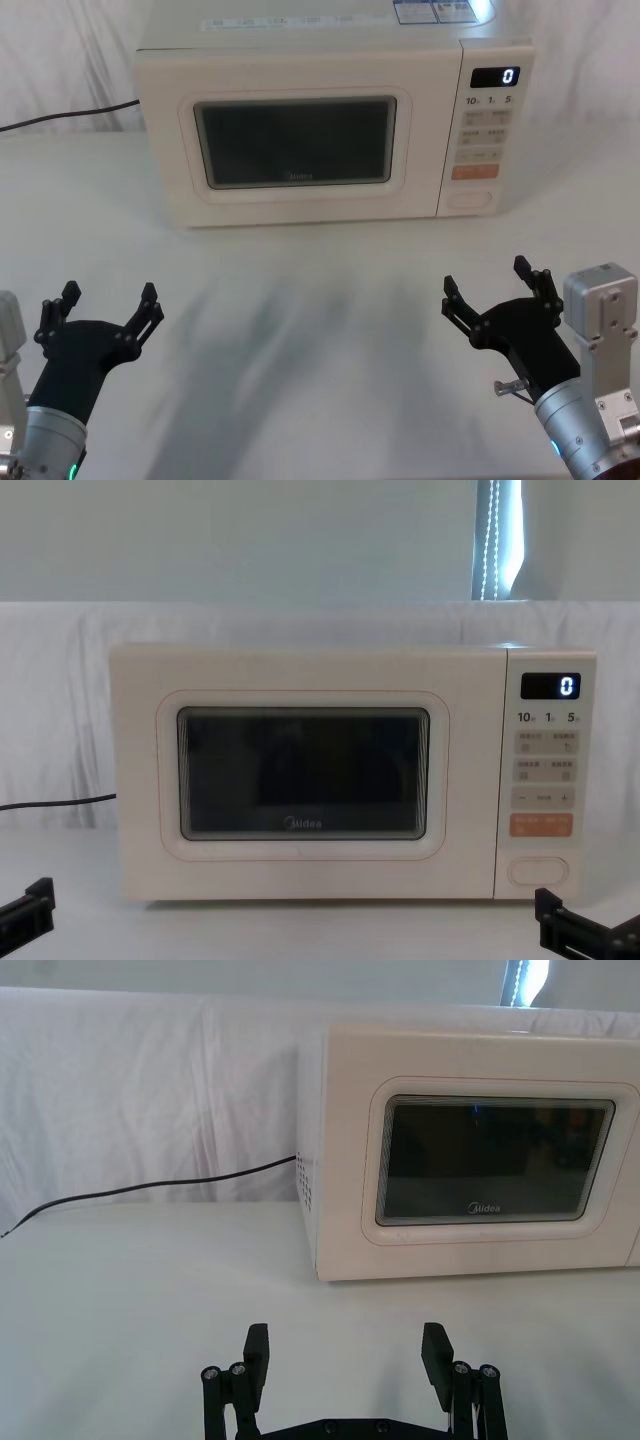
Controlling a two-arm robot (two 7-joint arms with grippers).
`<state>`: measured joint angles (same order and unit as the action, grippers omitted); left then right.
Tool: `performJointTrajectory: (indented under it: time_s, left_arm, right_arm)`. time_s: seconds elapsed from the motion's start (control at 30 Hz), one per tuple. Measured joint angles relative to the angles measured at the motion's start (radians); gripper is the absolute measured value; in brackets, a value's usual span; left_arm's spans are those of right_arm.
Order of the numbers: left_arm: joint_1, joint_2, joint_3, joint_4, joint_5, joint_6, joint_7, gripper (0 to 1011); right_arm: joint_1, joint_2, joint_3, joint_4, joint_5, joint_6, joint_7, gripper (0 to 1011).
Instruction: Press the button to open the microwave door with one hand; close the microwave door with the other hand.
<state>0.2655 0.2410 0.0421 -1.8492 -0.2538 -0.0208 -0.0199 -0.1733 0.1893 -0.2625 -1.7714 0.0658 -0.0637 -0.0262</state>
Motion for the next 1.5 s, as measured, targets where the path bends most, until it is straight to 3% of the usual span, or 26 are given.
performJointTrajectory:
  time_s: [1.2, 1.37, 1.5]
  left_arm:
    - [0.0, 0.0, 0.0, 0.0, 0.0, 0.0, 0.0, 1001]
    - [0.0, 0.0, 0.0, 0.0, 0.0, 0.0, 0.0, 1001]
    - [0.0, 0.0, 0.0, 0.0, 0.0, 0.0, 0.0, 1001]
  right_arm:
    - [0.0, 0.0, 0.0, 0.0, 0.0, 0.0, 0.0, 1000]
    - [0.0, 0.0, 0.0, 0.0, 0.0, 0.0, 0.0, 925]
    - [0.0, 0.0, 0.0, 0.0, 0.0, 0.0, 0.0, 805]
